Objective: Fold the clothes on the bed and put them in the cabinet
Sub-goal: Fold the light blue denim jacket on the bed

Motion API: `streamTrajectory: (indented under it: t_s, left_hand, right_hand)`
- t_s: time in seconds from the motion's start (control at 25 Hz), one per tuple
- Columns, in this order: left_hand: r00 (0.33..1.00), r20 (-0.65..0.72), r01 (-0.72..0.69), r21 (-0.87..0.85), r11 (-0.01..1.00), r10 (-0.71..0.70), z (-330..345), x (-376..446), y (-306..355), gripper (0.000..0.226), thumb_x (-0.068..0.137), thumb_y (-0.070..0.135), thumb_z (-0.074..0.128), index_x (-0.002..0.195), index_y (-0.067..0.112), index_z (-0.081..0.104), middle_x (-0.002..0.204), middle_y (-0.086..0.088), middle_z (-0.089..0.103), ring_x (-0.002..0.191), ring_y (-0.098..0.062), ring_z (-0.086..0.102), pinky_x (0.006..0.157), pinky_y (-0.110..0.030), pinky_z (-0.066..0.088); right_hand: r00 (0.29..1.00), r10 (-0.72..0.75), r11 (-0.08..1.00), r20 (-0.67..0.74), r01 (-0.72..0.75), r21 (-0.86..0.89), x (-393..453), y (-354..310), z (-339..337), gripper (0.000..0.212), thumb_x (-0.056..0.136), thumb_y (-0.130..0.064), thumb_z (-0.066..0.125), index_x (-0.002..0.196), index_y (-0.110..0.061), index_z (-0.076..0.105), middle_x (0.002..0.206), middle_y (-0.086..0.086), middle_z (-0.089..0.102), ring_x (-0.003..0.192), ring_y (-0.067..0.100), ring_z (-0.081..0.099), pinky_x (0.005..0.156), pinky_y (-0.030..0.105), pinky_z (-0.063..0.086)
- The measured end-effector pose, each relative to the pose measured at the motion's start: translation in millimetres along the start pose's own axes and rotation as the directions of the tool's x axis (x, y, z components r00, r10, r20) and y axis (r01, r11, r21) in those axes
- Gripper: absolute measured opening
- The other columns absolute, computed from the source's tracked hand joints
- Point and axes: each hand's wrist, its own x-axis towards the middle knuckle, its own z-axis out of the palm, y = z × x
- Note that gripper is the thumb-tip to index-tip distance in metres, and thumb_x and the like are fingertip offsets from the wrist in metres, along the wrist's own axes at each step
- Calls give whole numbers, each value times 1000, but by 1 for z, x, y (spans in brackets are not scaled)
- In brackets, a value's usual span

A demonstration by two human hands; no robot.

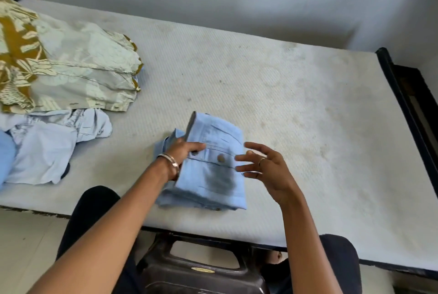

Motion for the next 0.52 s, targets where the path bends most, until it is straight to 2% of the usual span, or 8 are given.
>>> streamTrajectory:
  t_s: [0.08, 0.12, 0.2, 0.32, 0.4, 0.44, 0.48, 0.52]
  left_hand:
    - [996, -58, 63, 3, 998, -62, -40, 0, -6, 20, 84, 8, 67, 102, -2, 67, 89, -20, 70, 70, -30, 67, 63, -36, 57]
    - [992, -93, 89, 36, 995, -85, -55, -1, -13, 20, 85, 9, 67, 102, -1, 68, 92, -20, 69, 69, -29, 68, 63, -35, 56]
    - [980, -191, 81, 106, 991, -59, -74, 1, -27, 20, 85, 7, 69, 104, 1, 66, 93, -18, 70, 67, -24, 67, 61, -32, 55]
    - [967, -257, 26, 94, 995, -1, -83, 18, -38, 32, 83, 3, 69, 115, 7, 63, 106, -17, 70, 79, -26, 67, 69, -33, 54]
    - [950, -308, 7, 189, 982, 53, -81, 30, -39, 48, 84, 12, 67, 129, 15, 54, 118, -15, 65, 94, -29, 65, 81, -38, 53]
    - [923, -363, 4, 346, 938, 130, -80, 32, -38, 58, 85, 20, 66, 139, 20, 45, 125, -14, 61, 104, -32, 61, 89, -42, 51]
    - [866, -419, 3, 550, 835, 272, -79, 33, -39, 64, 86, 29, 63, 144, 21, 39, 128, -14, 56, 111, -35, 55, 92, -46, 48]
    - [768, -407, -22, 755, 655, 495, -78, 33, -43, 64, 86, 37, 60, 144, 20, 40, 128, -14, 53, 113, -38, 51, 89, -48, 47]
  right_hand:
    - [984, -20, 990, -177, -4, -138, 18, 24, 6, 21, 97, -17, 58, 117, -19, 64, 103, 4, 73, 92, 22, 67, 77, 34, 50]
    - [979, -32, 978, -199, -10, -209, 27, 35, 15, 20, 96, -21, 61, 115, -22, 65, 104, 3, 71, 95, 20, 65, 78, 34, 52]
    - [986, -51, 920, -158, -15, -392, 41, 59, 39, 28, 91, -34, 67, 118, -27, 64, 116, 1, 64, 102, 20, 63, 92, 41, 51]
    - [980, -151, 647, -131, -2, -762, 54, 84, 67, 45, 90, -47, 65, 131, -32, 55, 139, -1, 42, 125, 20, 41, 101, 42, 32]
    - [936, -312, 517, -162, 24, -856, 58, 86, 77, 52, 91, -52, 59, 138, -32, 48, 151, 1, 29, 136, 24, 26, 103, 48, 25]
    - [922, -356, 465, -156, 30, -885, 60, 86, 79, 55, 91, -56, 55, 140, -33, 44, 155, 3, 23, 139, 26, 20, 105, 50, 22]
    - [923, -360, 405, -136, 23, -914, 64, 90, 81, 59, 91, -61, 51, 143, -35, 40, 159, 3, 16, 143, 27, 14, 107, 54, 19]
    - [932, -344, 341, -116, 9, -940, 70, 96, 84, 63, 91, -67, 45, 146, -38, 33, 162, 2, 8, 145, 27, 6, 108, 58, 15]
